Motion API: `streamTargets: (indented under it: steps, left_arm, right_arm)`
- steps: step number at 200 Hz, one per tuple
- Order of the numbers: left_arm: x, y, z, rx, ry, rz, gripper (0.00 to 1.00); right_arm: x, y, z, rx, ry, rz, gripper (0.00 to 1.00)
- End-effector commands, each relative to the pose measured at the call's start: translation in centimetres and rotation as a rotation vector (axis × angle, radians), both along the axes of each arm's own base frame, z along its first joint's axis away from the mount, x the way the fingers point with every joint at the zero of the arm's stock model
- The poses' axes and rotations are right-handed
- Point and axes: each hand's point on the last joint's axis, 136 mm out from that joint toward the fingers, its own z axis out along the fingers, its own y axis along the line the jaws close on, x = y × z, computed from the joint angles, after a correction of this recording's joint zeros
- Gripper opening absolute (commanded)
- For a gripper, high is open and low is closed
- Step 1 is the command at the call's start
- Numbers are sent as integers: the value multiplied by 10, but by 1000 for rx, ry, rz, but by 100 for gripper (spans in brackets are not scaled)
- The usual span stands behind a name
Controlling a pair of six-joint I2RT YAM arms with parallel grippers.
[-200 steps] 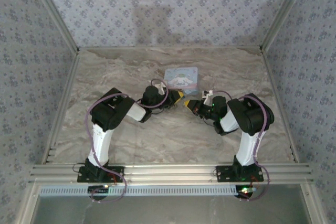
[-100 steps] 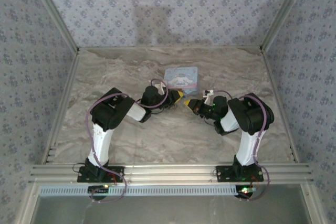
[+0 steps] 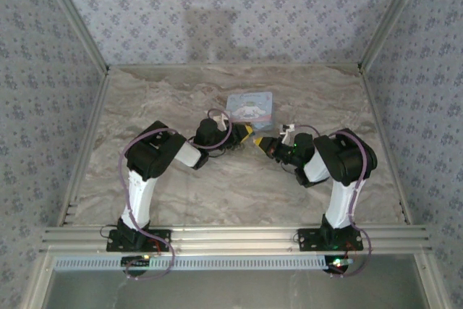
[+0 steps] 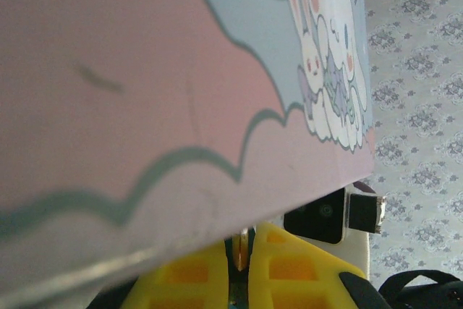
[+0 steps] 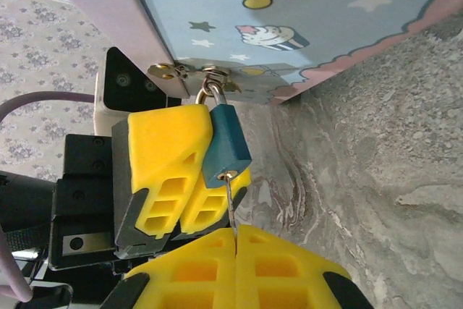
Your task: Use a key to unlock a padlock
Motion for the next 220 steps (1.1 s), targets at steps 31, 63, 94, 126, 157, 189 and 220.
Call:
streamTargets:
  steps: [31,63,94,126,157,189,220]
  left_arm:
    - [-27,3,-52,53,208,-51,4]
    - [-27,4,-54,50,214,-43,4]
    - [-25,4,-53,48,210,-36,4]
    - [-25,3,-54,51,210,-36,4]
    - [-25,4,-56,53,214,-34,4]
    - [-25,4,-57,54,217,-34,4]
    - [-26,4,-57,54,218,-36,4]
  right_arm:
    - [12,4,7,14,-38,-14,0]
    - [15,4,14,28,-54,-10,0]
    - [6,3,8,12,-43,0,0]
    - [-2,0,2,-1,-32,2,0]
    - [-1,2,4,-1,-42,2,0]
    - [1,4,11,7,-61,3,0]
    - [2,3,14,8,-69,-5,0]
